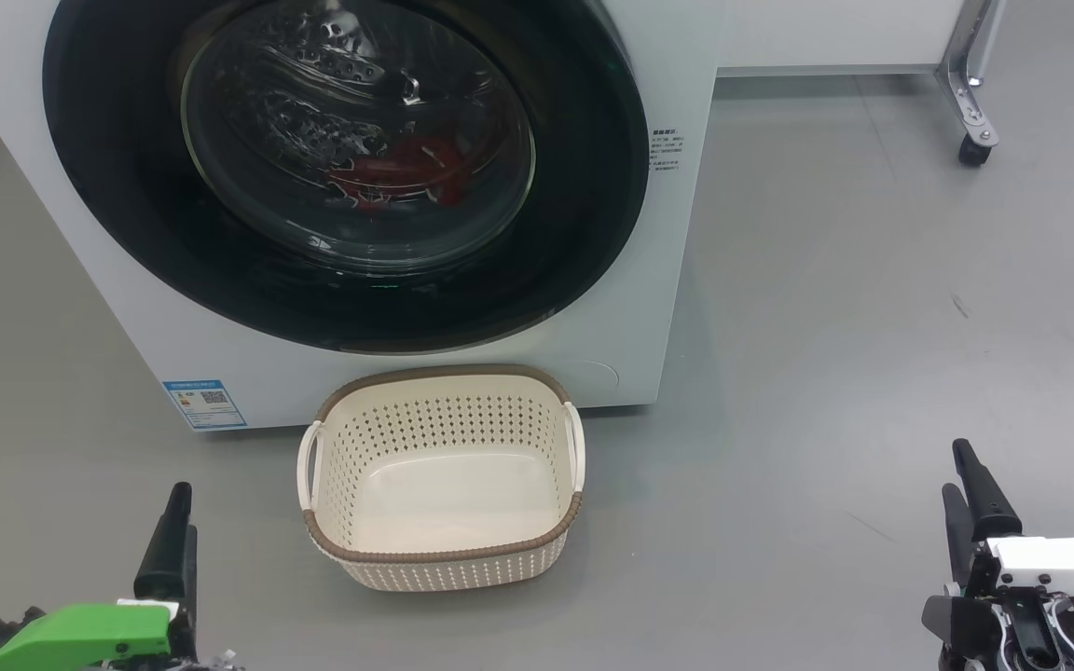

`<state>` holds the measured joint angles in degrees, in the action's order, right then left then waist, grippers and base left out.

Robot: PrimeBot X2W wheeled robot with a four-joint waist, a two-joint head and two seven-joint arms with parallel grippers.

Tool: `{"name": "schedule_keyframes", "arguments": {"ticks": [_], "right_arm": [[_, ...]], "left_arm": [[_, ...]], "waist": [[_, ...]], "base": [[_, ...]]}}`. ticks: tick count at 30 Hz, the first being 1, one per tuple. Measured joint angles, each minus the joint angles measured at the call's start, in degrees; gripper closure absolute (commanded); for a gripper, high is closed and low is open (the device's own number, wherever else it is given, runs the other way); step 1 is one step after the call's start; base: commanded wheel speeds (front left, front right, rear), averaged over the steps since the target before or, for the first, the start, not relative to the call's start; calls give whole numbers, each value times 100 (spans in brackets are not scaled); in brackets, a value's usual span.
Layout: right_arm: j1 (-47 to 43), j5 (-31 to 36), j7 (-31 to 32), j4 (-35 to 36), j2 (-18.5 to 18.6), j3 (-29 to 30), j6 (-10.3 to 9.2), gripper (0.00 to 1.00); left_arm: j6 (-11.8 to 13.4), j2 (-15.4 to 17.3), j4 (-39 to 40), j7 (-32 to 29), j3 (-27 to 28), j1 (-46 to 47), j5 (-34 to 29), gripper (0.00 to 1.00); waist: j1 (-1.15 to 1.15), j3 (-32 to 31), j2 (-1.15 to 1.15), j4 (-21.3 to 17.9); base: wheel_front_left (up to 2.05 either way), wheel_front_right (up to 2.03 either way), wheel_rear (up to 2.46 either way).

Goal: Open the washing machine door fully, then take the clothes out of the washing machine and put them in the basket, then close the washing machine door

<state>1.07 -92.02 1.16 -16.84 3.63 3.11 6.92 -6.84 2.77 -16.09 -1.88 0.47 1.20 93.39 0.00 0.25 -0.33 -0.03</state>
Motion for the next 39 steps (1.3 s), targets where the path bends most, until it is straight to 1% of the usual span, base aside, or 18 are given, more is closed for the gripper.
{"name": "schedule_keyframes", "arguments": {"ticks": [4,9,10,13,20,22,25,27,28,39], "right_arm": [[14,154,-57,30,31,-54,0,0],[26,358,-147,47,97,-126,0,0],[40,505,-191,49,136,-165,0,0],[71,649,-222,51,183,-202,0,0],[111,1307,-370,52,358,-378,-3,0],[144,1526,-402,53,402,-444,-56,0],[183,1841,-452,53,475,-534,-62,0],[208,2061,-480,56,521,-608,-134,0],[220,2276,-510,57,559,-680,-166,0],[351,3276,-705,77,655,-1021,-363,0]], "left_arm": [[0,10,21,99,-48,2,-256,0],[0,52,45,200,-90,7,-398,0],[0,93,57,225,-123,14,-616,0],[0,157,65,277,-172,23,-733,0],[0,293,80,424,-307,67,-1433,0],[7,332,81,457,-352,79,-1624,0],[56,361,86,508,-422,117,-1917,0],[83,376,87,556,-458,126,-2142,0],[126,405,88,580,-494,130,-2335,0],[324,434,192,773,-628,220,-3433,0]], "waist": [[0,1,0,0],[0,5,0,1],[0,8,0,1],[0,10,0,2],[0,17,0,4],[0,17,0,5],[0,17,0,5],[0,17,0,5],[0,17,0,5],[0,8,0,3]], "base": [[0,0,0],[0,0,0],[0,0,0],[0,0,0],[0,0,0],[0,0,0],[0,0,0],[0,0,0],[0,0,0],[0,0,0]]}}
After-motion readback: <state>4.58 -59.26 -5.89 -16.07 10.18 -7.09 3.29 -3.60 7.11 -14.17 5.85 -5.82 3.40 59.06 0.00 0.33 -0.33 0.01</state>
